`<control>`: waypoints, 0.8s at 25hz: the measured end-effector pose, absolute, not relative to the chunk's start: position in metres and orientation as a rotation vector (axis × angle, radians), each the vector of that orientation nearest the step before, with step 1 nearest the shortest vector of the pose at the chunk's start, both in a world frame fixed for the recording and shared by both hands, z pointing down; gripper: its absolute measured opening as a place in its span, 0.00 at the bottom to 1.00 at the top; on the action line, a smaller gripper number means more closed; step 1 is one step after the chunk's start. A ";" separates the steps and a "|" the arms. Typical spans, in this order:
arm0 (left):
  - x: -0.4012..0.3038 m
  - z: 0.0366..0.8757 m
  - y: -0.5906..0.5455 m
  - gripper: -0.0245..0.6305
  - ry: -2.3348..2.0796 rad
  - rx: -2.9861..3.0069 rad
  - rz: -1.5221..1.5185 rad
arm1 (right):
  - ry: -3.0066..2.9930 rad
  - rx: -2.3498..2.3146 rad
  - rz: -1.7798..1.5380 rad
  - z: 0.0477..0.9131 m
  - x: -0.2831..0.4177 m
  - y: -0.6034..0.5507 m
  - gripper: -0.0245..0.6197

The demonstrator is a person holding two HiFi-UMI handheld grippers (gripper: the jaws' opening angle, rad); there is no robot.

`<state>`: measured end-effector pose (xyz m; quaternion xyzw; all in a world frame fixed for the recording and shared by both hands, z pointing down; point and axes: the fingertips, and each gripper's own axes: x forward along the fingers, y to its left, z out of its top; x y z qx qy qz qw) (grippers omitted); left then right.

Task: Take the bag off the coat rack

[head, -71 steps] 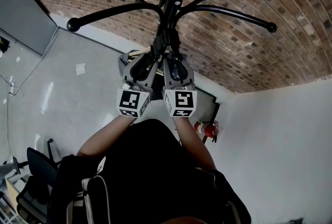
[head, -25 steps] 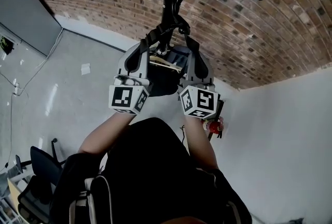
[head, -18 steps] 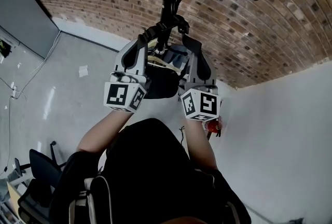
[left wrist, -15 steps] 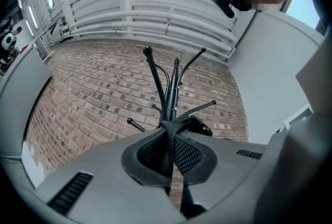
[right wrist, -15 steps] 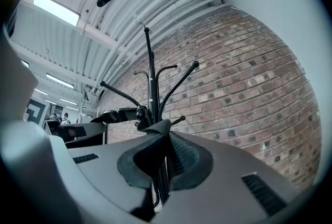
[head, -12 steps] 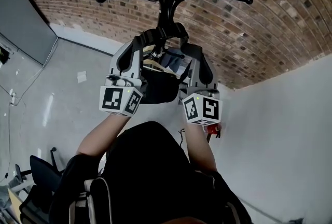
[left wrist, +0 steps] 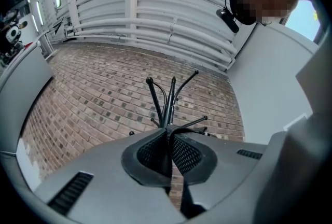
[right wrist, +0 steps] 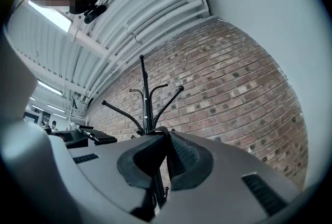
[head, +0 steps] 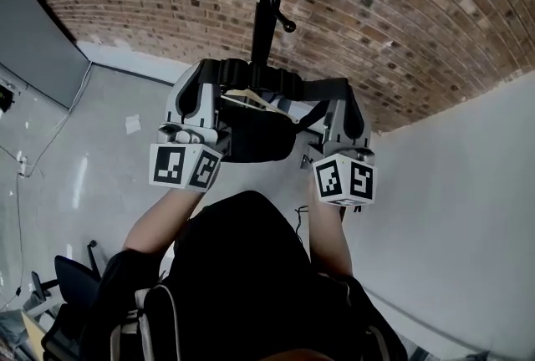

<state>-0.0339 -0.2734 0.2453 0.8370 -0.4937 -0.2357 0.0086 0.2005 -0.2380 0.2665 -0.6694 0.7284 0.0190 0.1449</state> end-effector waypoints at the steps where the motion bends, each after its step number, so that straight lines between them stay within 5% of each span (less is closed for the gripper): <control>1: -0.037 0.246 -0.272 0.07 -1.540 2.608 -0.741 | 2.090 -1.938 0.062 0.267 0.203 -0.234 0.07; 20: -0.077 0.285 -0.228 0.07 -1.543 2.571 -0.623 | 2.146 -2.035 0.078 0.297 0.179 -0.181 0.07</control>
